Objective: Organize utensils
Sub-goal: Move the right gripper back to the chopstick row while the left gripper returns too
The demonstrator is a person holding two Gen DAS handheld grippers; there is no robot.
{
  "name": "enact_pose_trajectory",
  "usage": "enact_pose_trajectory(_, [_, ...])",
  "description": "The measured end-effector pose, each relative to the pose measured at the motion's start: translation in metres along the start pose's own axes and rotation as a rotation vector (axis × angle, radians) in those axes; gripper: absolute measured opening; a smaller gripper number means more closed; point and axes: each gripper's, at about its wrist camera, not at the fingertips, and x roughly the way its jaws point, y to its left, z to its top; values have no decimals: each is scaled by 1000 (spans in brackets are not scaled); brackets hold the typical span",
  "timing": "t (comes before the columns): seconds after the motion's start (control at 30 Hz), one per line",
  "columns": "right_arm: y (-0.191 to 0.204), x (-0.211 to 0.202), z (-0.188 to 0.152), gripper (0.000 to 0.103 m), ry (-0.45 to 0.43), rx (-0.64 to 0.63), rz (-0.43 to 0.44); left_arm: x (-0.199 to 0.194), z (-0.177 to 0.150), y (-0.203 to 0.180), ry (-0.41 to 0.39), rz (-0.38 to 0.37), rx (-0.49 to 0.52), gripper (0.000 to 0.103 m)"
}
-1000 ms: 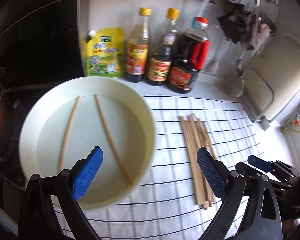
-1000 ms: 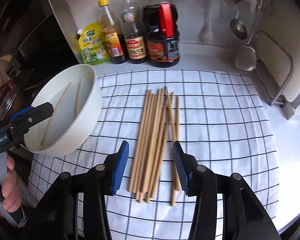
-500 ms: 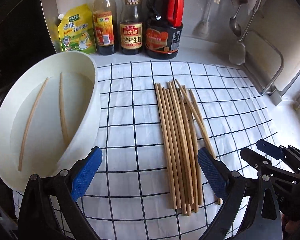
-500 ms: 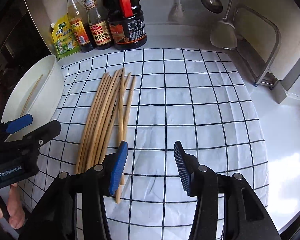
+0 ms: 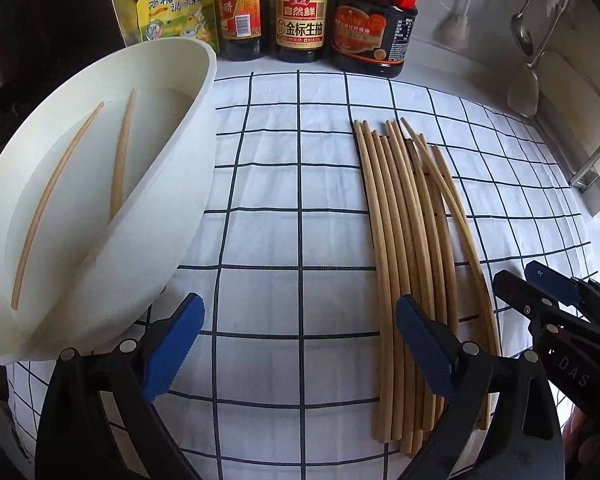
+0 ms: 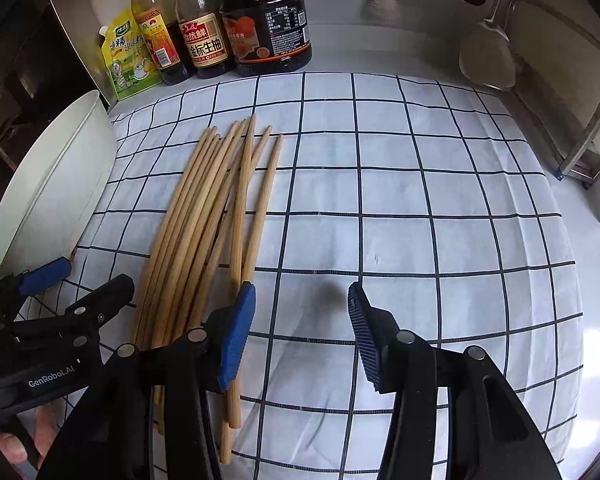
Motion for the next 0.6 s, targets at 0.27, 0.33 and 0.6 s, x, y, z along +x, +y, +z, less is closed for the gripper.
enact_pose_trajectory(0.27, [10, 3, -3, 46, 4, -30, -12, 3, -3, -2, 0, 7, 1, 95])
enact_pose_trajectory(0.33, [11, 4, -3, 46, 4, -37, -16, 4, -3, -1, -7, 8, 1, 95])
enact_pose_trajectory(0.6, [18, 8, -5, 46, -2, -83, -51, 9, -2, -1, -6, 18, -1, 94])
